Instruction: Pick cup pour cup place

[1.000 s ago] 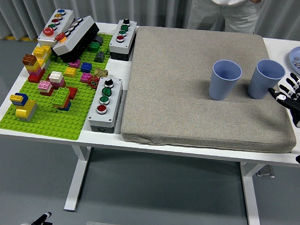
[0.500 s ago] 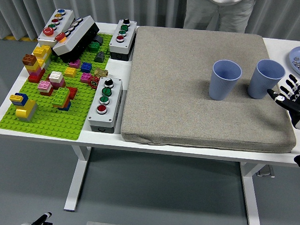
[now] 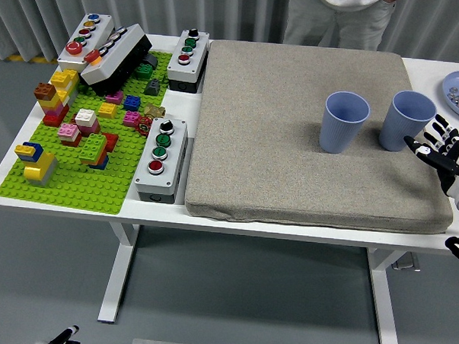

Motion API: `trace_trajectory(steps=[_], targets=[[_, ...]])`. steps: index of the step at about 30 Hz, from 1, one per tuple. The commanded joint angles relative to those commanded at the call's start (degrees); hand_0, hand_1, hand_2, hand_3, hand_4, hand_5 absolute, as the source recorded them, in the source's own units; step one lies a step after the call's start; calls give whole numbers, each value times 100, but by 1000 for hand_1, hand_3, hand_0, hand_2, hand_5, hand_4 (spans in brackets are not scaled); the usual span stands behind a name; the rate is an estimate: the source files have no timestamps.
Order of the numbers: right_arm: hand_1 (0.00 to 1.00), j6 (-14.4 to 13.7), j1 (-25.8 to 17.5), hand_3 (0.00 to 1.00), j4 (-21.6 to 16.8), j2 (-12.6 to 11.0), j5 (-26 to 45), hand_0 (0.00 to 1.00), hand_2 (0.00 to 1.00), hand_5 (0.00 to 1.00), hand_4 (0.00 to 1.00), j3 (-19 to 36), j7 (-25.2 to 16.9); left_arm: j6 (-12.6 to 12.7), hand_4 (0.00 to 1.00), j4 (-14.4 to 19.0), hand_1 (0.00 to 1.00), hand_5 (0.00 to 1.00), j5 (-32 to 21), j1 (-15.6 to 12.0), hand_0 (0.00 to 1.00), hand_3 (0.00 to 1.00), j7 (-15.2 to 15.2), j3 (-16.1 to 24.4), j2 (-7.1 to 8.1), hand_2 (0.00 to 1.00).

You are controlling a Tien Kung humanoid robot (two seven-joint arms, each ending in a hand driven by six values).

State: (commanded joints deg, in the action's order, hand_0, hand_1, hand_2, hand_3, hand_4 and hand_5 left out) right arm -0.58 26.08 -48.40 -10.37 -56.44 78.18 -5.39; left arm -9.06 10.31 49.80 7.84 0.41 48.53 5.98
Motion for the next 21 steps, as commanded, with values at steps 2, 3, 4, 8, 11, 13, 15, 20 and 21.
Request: trace_trajectory(steps=[2, 3, 4, 8, 11, 13, 15, 20, 21], targets=[[946, -5, 20, 943, 15, 9, -1, 976, 998, 349, 866, -2, -1, -1, 626, 0, 832, 952, -5, 2, 848, 763, -1, -11, 3, 849], [946, -8, 31, 943, 25, 12, 0, 976, 998, 349, 866, -1, -1, -1, 626, 0, 832, 952, -7, 3, 848, 763, -2, -15, 4, 849], [946, -9, 35, 943, 28, 13, 1, 976, 998, 349, 866, -1, -1, -2, 626, 0, 832, 952, -8, 3, 848, 763, -3, -17, 4, 849], [946, -13, 58, 943, 54, 25, 4, 975, 998, 352, 866, -21, 3, -2, 626, 0, 833, 953, -20, 4, 848, 762, -5, -32, 6, 849], [945, -18, 86, 940, 91, 37, 7, 980, 998, 354, 864, -35, 7, -1, 626, 0, 833, 954, -18, 7, 848, 762, -6, -32, 6, 848], [945, -16, 94, 940, 102, 42, 7, 980, 998, 354, 864, -43, 8, 0, 626, 0, 833, 954, -20, 7, 848, 762, -8, -30, 5, 848], [945, -18, 105, 940, 113, 45, 8, 980, 998, 354, 864, -48, 7, -1, 626, 0, 833, 954, -16, 11, 848, 762, -8, -27, 5, 848], [945, -14, 154, 941, 157, 51, 13, 978, 998, 357, 862, -47, 6, -1, 627, 0, 833, 955, -7, 30, 848, 762, -10, -23, 8, 848], [945, -14, 157, 941, 159, 52, 13, 978, 998, 357, 862, -47, 6, -1, 627, 0, 833, 955, -7, 31, 848, 762, -10, -23, 8, 848]])
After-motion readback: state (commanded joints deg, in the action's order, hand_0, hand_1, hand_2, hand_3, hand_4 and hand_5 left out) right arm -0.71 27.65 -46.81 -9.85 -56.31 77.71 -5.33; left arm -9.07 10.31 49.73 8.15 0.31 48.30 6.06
